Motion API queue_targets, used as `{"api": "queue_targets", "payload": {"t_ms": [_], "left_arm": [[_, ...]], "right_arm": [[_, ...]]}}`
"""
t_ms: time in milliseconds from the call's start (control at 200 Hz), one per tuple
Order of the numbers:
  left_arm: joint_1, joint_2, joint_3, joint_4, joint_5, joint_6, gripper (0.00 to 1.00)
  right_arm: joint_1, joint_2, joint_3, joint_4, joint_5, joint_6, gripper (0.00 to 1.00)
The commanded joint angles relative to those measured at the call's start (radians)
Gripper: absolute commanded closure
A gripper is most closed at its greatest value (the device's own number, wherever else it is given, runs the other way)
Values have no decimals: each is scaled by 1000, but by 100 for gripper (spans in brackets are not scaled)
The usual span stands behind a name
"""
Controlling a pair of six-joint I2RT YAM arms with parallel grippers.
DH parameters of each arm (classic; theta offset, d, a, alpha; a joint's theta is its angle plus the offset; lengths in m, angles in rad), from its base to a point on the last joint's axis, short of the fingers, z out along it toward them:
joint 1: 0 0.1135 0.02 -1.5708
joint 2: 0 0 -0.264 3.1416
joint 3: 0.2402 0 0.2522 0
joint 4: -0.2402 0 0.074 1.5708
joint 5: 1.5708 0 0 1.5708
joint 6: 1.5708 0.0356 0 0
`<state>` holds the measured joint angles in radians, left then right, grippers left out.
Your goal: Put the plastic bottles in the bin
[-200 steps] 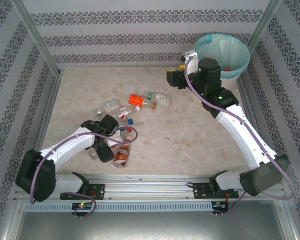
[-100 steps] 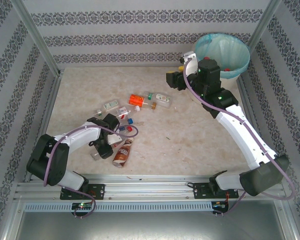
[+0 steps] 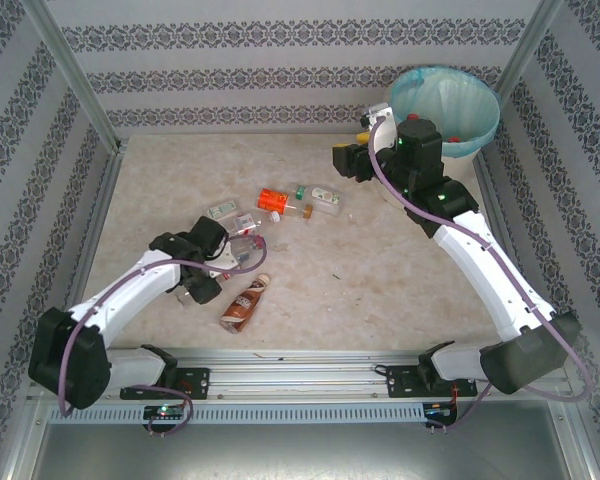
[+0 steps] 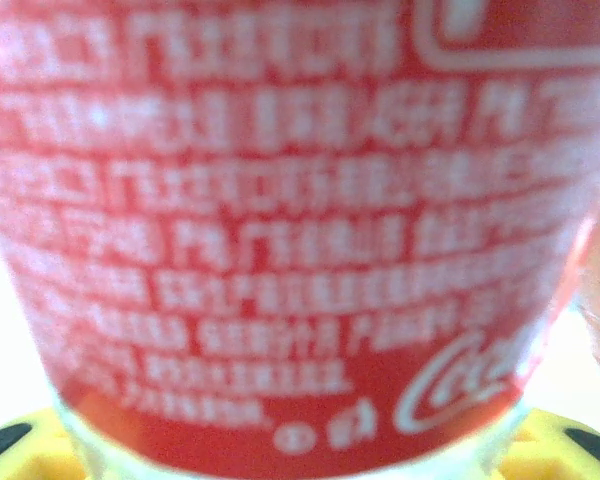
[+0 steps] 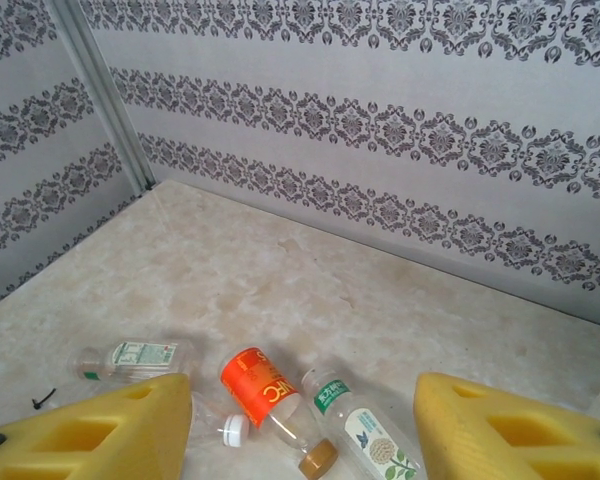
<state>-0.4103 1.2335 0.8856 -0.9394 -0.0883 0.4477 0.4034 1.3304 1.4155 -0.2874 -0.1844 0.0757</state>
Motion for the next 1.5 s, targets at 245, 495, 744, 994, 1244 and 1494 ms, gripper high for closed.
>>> {"api": "queue_targets", "payload": {"t_ms": [245,495,744,994,1244,1494], "left_arm": [[7,-238,225,-1,76,-120,48],[-3,-324,268,182,319,-181,54],[-9,-450,195,342,441,-173,58],[-9,-491,172,368,456,-163,57],[-9,-489,169,372,479,-152,57],[-10,-492,153,369,510,-144,57]], "right_arm": [[30,24,64,83,-280,68,41],[133,64,137,167,-551,33,41],[199,91,186,210,-580,50,41],[289,114,200,247,-592,43,42],[357,138,239,241,-589,-16,37],[377,169,287,245,-566,-5,43]]}}
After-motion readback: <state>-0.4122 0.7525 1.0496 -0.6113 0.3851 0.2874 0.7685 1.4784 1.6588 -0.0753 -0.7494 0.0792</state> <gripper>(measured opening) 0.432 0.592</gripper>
